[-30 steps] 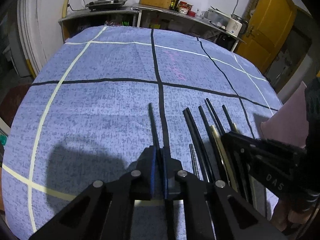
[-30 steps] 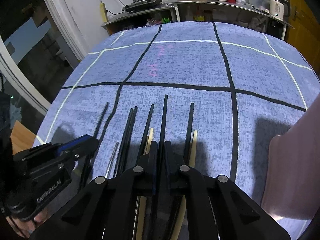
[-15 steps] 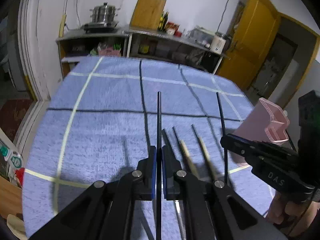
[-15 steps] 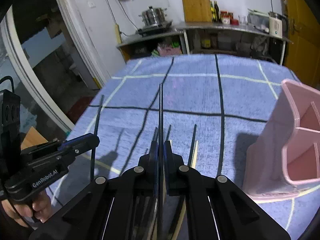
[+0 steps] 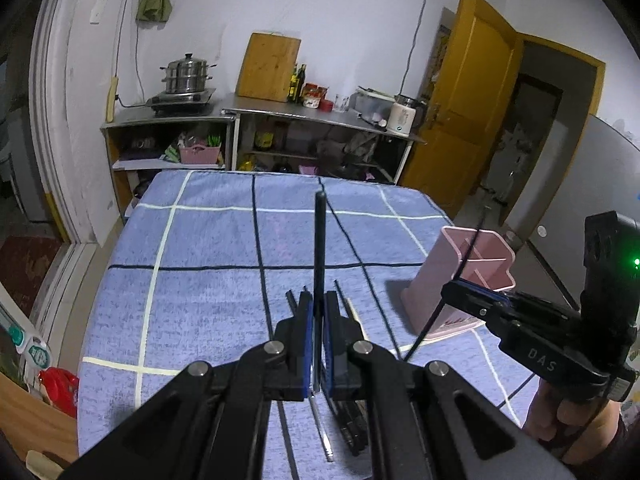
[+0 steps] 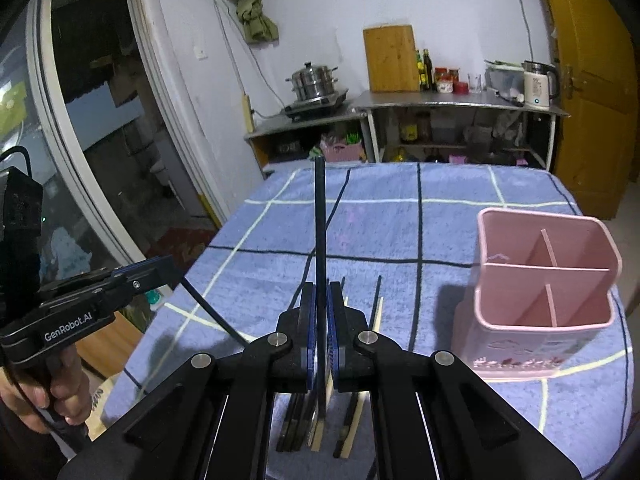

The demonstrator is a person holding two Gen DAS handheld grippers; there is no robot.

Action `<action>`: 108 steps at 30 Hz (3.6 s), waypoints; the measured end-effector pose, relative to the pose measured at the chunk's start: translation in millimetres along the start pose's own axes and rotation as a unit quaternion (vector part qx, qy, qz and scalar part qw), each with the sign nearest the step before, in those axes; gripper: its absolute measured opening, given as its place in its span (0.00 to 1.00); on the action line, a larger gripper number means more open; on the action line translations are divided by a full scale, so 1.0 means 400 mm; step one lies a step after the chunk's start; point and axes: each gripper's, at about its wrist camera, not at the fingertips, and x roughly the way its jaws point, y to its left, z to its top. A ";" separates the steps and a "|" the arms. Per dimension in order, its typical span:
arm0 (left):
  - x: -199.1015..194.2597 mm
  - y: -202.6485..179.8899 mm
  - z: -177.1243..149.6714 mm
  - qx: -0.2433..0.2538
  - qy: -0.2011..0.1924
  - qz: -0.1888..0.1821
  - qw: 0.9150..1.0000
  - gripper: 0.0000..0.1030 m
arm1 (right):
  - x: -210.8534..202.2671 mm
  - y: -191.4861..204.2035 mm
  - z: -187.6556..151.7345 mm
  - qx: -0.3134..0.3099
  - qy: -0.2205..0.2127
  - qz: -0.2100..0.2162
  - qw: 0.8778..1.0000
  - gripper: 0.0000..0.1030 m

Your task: Organize utensils

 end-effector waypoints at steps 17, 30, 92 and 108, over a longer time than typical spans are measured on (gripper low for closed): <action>0.012 -0.199 0.090 0.029 -0.004 -0.093 0.995 0.05 | -0.201 -0.108 0.046 0.028 -0.063 -0.040 0.997 0.05; 0.057 -0.351 0.244 0.047 -0.042 -0.145 0.987 0.05 | -0.327 -0.237 0.167 0.049 -0.129 -0.093 0.986 0.05; 0.014 -0.021 -0.131 -0.013 -0.050 0.007 0.999 0.35 | -0.163 -0.101 -0.125 0.021 -0.057 -0.050 0.997 0.15; 0.178 0.021 -0.225 -0.029 0.042 0.009 0.999 0.24 | -0.027 -0.065 -0.179 0.009 0.005 -0.020 1.000 0.15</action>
